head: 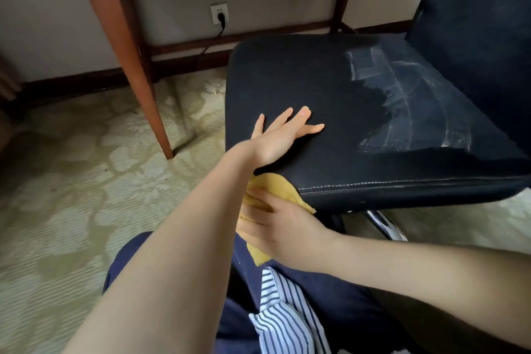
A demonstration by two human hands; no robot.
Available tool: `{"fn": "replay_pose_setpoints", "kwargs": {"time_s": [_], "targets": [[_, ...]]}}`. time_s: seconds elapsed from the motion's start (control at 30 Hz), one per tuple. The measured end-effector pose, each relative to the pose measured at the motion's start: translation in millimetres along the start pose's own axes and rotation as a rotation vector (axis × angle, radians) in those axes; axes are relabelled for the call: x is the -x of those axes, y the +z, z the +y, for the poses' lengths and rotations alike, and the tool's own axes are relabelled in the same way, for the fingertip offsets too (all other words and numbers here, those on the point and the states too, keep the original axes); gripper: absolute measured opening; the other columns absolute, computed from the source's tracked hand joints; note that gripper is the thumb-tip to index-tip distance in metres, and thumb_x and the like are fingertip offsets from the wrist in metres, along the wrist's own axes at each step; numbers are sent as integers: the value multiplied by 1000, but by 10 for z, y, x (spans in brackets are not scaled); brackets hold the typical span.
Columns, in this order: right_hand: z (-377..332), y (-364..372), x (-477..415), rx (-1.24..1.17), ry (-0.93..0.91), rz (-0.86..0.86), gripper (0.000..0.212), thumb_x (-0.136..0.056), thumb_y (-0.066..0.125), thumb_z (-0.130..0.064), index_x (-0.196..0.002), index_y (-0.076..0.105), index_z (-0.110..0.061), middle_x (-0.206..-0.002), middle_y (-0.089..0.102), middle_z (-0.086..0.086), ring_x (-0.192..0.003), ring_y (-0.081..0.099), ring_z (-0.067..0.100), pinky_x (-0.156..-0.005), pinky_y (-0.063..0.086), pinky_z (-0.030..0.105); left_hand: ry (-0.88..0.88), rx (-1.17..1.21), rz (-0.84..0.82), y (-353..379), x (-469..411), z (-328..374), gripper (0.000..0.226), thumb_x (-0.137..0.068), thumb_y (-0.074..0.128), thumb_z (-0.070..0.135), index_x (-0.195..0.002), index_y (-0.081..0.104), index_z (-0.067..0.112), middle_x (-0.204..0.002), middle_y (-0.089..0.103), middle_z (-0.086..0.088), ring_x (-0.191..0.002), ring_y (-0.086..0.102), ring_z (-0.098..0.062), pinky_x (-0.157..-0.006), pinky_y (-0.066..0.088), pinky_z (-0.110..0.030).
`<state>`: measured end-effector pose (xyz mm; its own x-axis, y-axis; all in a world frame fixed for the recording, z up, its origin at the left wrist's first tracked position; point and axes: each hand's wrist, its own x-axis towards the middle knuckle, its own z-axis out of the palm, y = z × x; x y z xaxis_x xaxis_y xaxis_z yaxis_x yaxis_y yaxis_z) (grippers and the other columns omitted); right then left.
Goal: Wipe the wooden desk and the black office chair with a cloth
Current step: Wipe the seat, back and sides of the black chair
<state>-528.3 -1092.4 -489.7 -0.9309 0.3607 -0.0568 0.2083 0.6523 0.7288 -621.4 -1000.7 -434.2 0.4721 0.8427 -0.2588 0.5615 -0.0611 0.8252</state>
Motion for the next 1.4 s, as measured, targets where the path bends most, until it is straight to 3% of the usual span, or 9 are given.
{"fn": "replay_pose_setpoints", "kwargs": {"time_s": [0.23, 0.47, 0.57, 0.73, 0.87, 1.0, 1.13, 1.27, 1.4], "targets": [[186, 290, 582, -100, 107, 192, 45, -94, 34, -7, -128, 59, -22, -137, 52, -12, -135, 39, 14, -116, 19, 40, 18, -64, 82, 14, -42, -83, 51, -91, 4, 63, -116, 49, 63, -153, 17, 26, -136, -9, 16, -110, -24, -32], [309, 475, 1566, -158, 306, 36, 70, -70, 52, -21, -137, 39, -38, -147, 30, -8, -132, 33, 27, -113, 16, 45, 126, -360, 224, 97, -37, -115, 47, -101, 7, 45, -133, 40, 53, -153, 15, 26, -141, -5, 6, -113, -20, -39], [302, 500, 1956, -232, 494, -45, 83, -64, 67, -23, -139, 34, -40, -149, 28, -6, -134, 30, 31, -114, 9, 44, 146, -454, 294, 123, -20, -109, 41, -100, 13, 46, -131, 38, 57, -152, 19, 27, -142, -2, 3, -113, -17, -46], [292, 563, 2481, -418, 857, -134, 66, -80, 42, -28, -143, 24, -33, -149, 29, 1, -139, 21, 27, -117, 4, 36, 96, -585, 422, 239, -36, 19, 41, -95, 23, 52, -122, 52, 41, -141, 40, 17, -142, 17, -11, -110, -10, -58], [447, 685, 2646, -728, 1361, 76, 47, -98, 40, -25, -145, 30, -24, -151, 31, -2, -144, 20, 17, -118, 16, 43, 104, -651, 597, 370, -111, 189, 42, -92, 30, 51, -108, 57, 23, -110, 51, -1, -119, 41, -29, -112, 9, -53], [749, 800, 2708, -843, 1556, 162, 39, -100, 41, -20, -139, 47, -13, -148, 40, 0, -140, 29, 14, -118, 20, 39, 149, -682, 584, 512, -274, 281, 52, -92, 25, 51, -129, 49, 22, -135, 44, -4, -132, 29, -28, -112, 12, -50], [1135, 877, 2643, -928, 1746, 4, 36, -100, 39, -24, -128, 54, -6, -133, 52, 5, -127, 42, 24, -109, 27, 38, 176, -677, 559, 588, -366, 272, 68, -88, 6, 56, -142, 34, 27, -154, 24, -2, -144, 8, -24, -114, 5, -50], [1350, 824, 2266, -658, 1667, -220, 37, -101, 35, -34, -113, 65, -19, -116, 60, -2, -109, 48, 23, -96, 32, 43, 137, -673, 567, 651, -374, 268, 61, -93, 5, 49, -146, 27, 28, -157, 15, -2, -145, -1, -22, -115, -1, -49], [1327, 706, 1713, -694, 1470, -243, 37, -100, 31, -40, -126, 57, -35, -123, 53, -12, -115, 40, 19, -102, 28, 41, 96, -672, 609, 654, -362, 256, 54, -96, 11, 38, -145, 28, 25, -156, 18, -4, -145, 3, -22, -114, -4, -51]]}}
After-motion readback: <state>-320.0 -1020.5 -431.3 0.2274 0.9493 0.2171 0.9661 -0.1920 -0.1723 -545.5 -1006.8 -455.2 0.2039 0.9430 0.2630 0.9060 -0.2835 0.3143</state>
